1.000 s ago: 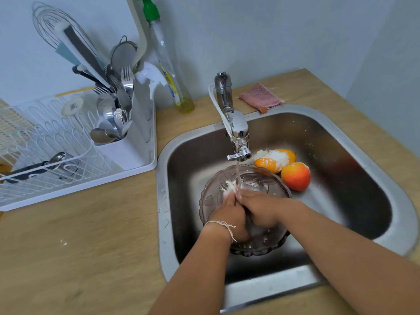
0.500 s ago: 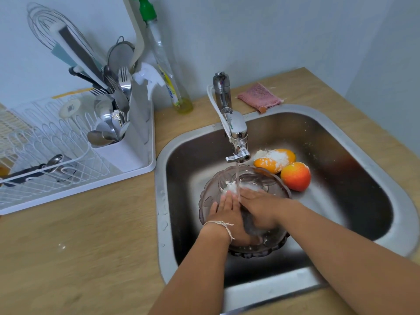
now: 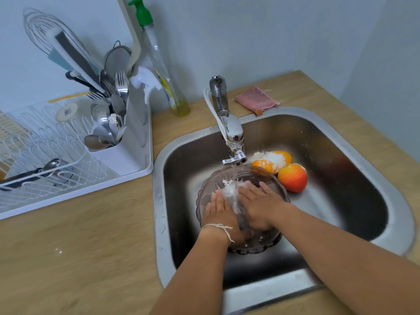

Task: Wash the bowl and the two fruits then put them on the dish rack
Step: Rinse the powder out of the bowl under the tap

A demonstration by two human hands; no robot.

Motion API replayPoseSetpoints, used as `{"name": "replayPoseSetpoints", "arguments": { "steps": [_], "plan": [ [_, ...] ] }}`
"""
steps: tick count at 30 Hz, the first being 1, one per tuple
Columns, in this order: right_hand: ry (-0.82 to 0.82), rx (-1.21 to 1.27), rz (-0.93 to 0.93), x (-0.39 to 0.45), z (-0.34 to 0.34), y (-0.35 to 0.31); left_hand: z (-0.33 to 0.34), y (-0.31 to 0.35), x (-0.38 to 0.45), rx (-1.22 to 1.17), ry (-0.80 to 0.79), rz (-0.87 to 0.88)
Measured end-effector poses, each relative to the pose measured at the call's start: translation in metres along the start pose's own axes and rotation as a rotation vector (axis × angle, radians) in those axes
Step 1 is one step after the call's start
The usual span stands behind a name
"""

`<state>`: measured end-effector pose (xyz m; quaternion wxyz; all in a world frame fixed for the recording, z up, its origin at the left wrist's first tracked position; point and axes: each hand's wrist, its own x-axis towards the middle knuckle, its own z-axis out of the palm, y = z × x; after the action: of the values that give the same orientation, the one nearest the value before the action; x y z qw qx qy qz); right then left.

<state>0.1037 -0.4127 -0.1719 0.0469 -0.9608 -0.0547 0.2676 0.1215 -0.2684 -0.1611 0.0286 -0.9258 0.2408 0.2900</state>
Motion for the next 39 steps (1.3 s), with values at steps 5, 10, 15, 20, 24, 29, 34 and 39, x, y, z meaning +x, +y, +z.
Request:
{"name": "replayPoseSetpoints", "arguments": {
  "steps": [5,10,15,20,24,29,34,39],
  "plan": [
    [0.024,0.013,-0.036,-0.004,-0.004,-0.004,-0.006,0.003,-0.008,0.014,-0.095,0.1],
    [0.157,-0.016,-0.064,-0.002,-0.003,-0.003,-0.007,0.005,-0.012,0.025,-0.122,0.146],
    [0.005,-0.173,-0.045,-0.005,0.001,-0.006,-0.012,-0.001,-0.015,0.015,-0.108,0.117],
    [0.106,-0.269,0.106,-0.004,0.0,-0.011,-0.012,-0.002,-0.014,0.021,-0.129,0.084],
    [0.036,-0.137,-0.102,-0.011,0.002,-0.008,-0.01,-0.001,-0.012,0.008,-0.101,0.111],
    [0.008,-0.209,0.03,-0.009,0.001,-0.006,-0.01,-0.002,-0.012,-0.011,-0.1,0.096],
    [0.033,-0.21,-0.039,-0.019,-0.001,-0.006,-0.009,-0.003,-0.016,-0.012,-0.066,0.193],
    [-0.019,-0.252,0.025,-0.02,0.002,-0.005,-0.006,-0.004,-0.017,-0.025,-0.049,0.23]
  ]
}}
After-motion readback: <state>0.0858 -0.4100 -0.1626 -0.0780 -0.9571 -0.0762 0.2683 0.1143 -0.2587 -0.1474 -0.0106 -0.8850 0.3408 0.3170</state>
